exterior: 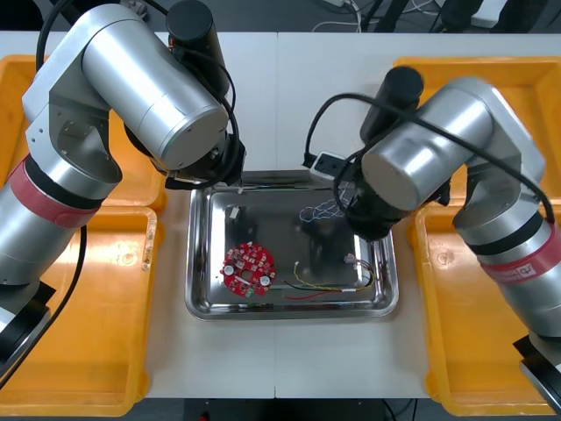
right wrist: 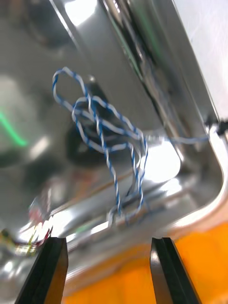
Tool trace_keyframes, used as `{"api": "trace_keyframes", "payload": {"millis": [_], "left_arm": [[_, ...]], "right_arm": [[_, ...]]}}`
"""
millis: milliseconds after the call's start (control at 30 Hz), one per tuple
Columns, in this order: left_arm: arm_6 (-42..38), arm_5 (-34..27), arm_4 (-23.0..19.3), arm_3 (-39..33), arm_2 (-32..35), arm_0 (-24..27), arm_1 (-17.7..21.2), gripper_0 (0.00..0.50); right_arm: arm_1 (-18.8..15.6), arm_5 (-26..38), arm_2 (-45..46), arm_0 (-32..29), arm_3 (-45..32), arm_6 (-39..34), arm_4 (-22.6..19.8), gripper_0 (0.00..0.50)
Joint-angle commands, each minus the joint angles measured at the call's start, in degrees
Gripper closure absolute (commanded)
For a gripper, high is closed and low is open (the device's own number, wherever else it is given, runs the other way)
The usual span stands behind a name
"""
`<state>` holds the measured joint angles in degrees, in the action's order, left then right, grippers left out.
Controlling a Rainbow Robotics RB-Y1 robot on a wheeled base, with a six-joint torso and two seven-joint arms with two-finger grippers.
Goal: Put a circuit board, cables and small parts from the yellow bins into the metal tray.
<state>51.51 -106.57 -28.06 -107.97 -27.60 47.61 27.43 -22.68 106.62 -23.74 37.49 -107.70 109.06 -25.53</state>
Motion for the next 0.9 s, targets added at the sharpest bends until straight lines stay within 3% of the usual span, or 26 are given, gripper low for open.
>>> {"api": "trace_keyframes", "payload": {"millis": [33, 200, 467, 900], "left_arm": [[-4.58, 0.83, 0.46, -2.16, -0.43, -0.23, -1.06, 0.500], [-5.11, 1.19, 0.11, -2.16, -0.43, -0.23, -1.15, 0.500], [-6.34, 1.71, -1.30, -2.07, -0.61, -0.32, -1.42, 0.500], [-9.15, 6.46, -1.74, -0.84, -4.04, -1.73, -2.91, 0.500]], "right_arm": [[-0.34, 3.38, 7.57, 5.57, -2.43, -0.60, -4.79, 0.000], [-3.86, 3.38, 12.76, 7.68, -4.80, -2.01, -9.72, 0.000], [-12.47, 3.38, 17.77, 7.68, -7.61, -11.41, -18.24, 0.000], [-23.55, 3.38, 22.86, 5.13, -7.26, -24.68, -25.01, 0.000]]}}
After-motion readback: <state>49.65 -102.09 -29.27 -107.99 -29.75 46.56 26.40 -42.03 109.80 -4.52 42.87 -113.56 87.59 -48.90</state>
